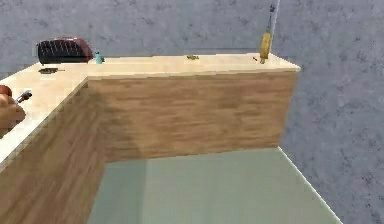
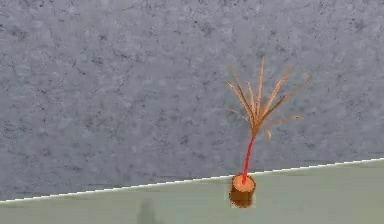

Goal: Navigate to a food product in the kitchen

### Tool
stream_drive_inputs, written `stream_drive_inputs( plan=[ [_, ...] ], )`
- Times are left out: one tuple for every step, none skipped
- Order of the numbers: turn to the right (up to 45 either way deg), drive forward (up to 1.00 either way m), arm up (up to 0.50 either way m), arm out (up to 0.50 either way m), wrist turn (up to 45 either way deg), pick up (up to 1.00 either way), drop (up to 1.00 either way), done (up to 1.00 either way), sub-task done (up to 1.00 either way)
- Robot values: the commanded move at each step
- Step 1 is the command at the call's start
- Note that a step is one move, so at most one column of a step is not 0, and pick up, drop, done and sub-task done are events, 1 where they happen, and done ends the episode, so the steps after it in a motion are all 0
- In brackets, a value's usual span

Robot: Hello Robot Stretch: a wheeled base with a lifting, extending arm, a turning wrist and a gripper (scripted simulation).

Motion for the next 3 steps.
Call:
stream_drive_inputs(
  plan=[
    [0.0, 0.35, 0.0, 0.0, 0.0, 0.0, 0.0, 0.0, 0.0],
    [-45.0, 0.0, 0.0, 0.0, 0.0, 0.0, 0.0, 0.0, 0.0],
    [-15.0, 0.0, 0.0, 0.0, 0.0, 0.0, 0.0, 0.0, 0.0]
  ],
)
